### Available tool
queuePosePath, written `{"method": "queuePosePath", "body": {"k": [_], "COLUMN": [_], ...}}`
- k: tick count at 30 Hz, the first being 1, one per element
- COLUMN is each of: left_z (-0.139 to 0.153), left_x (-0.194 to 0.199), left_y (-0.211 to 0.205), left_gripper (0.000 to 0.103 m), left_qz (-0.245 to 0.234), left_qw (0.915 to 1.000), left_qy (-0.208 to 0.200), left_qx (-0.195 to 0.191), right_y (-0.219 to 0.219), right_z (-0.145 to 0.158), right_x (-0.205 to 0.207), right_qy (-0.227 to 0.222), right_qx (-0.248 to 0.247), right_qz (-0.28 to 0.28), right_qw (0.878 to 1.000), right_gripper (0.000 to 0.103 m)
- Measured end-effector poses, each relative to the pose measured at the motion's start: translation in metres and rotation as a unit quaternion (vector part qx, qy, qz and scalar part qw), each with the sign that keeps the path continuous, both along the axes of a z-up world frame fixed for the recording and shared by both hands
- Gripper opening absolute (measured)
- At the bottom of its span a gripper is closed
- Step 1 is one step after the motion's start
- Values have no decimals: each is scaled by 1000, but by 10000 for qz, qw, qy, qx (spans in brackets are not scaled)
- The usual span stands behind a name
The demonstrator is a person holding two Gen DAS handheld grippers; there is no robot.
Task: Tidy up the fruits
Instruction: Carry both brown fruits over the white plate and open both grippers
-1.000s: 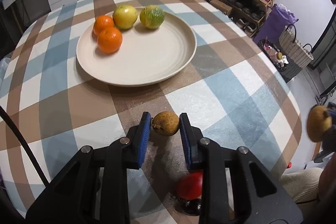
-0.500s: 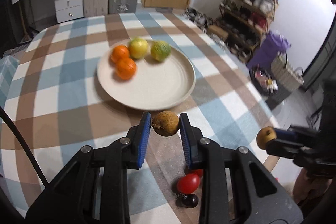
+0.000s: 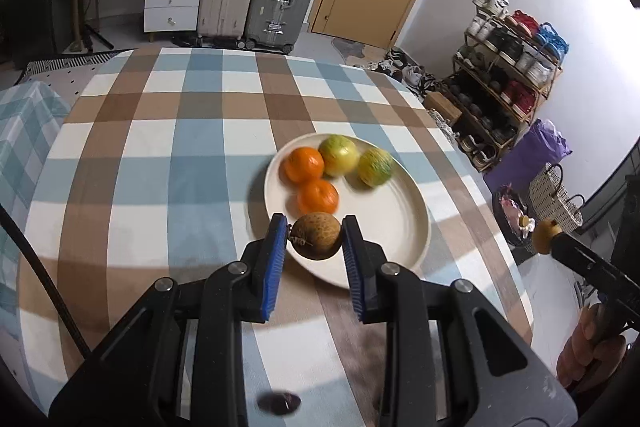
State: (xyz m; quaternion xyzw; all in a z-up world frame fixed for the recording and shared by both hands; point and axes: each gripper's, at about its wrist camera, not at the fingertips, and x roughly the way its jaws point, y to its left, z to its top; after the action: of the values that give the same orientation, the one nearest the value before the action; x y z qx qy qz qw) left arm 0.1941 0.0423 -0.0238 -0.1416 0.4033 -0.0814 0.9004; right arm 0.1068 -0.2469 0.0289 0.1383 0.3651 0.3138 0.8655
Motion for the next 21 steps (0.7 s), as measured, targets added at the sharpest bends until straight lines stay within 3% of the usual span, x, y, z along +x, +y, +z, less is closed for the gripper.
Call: {"method": "queuePosePath", "body": {"k": [11,17,21], "left_z": [-37,-59,-69], "left_x": [79,104,110], "left_y": [-14,-2,1], "left_gripper": [25,25,25], "left_qz": [-373,-377,-395], "left_qw": [9984,9964,9957], "left_qy": [366,673,759], "left_qx": [193,-351,-344], "right_y": [79,116,125], "right_z": [-47,-83,-102], "right_x": [83,110,122], "right_qy": [477,810,1119], "right_qx": [-462,-602,-447], "right_qz": [547,765,741], "right_qw": [9963,9919,9899], "right_gripper": [29,29,29]}}
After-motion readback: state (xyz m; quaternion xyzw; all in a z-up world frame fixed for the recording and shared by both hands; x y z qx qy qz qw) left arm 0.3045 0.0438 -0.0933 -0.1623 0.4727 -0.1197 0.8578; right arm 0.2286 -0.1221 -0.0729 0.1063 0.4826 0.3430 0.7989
